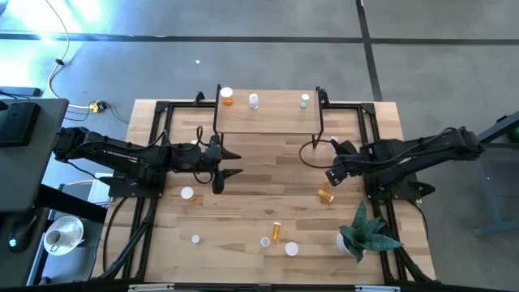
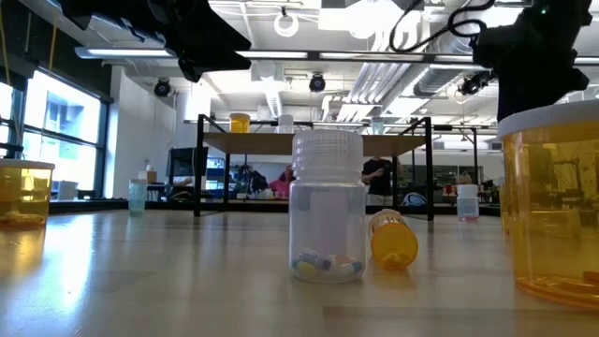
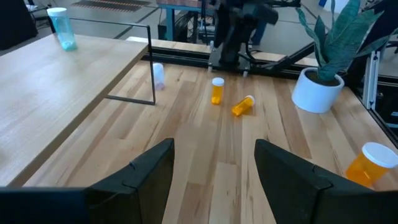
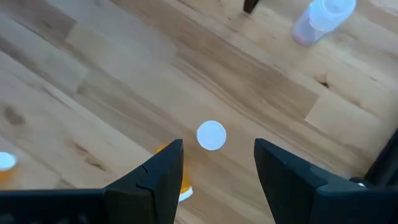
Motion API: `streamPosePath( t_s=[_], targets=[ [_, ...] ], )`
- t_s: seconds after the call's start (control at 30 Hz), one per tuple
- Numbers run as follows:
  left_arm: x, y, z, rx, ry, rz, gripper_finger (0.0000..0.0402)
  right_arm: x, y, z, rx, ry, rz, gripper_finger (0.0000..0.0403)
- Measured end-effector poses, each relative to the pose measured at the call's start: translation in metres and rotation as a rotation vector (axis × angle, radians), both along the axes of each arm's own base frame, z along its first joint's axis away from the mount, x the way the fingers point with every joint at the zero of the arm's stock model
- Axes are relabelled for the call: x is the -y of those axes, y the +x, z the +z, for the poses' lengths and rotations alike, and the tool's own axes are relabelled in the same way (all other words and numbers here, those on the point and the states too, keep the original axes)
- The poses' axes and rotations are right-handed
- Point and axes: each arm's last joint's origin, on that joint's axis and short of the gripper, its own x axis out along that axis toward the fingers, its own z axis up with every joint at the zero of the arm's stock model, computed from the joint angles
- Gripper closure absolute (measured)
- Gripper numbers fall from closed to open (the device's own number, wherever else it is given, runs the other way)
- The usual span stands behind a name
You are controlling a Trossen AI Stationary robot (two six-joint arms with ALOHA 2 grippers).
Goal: Pick and place medicine bottles onto shelf by color
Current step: Put the top right orange pill bottle on the shelf
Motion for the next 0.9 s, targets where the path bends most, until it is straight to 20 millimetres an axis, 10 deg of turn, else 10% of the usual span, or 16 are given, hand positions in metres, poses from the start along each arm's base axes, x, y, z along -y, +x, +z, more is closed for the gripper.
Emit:
streamPosePath(
  t_s=[0.9],
  targets=[
    [0.000,0.000,0.000,-0.004,0.000,0.000,0.0188,0.000,0.006,-0.062,0.083,-0.028,0.014,0.0214]
  ],
)
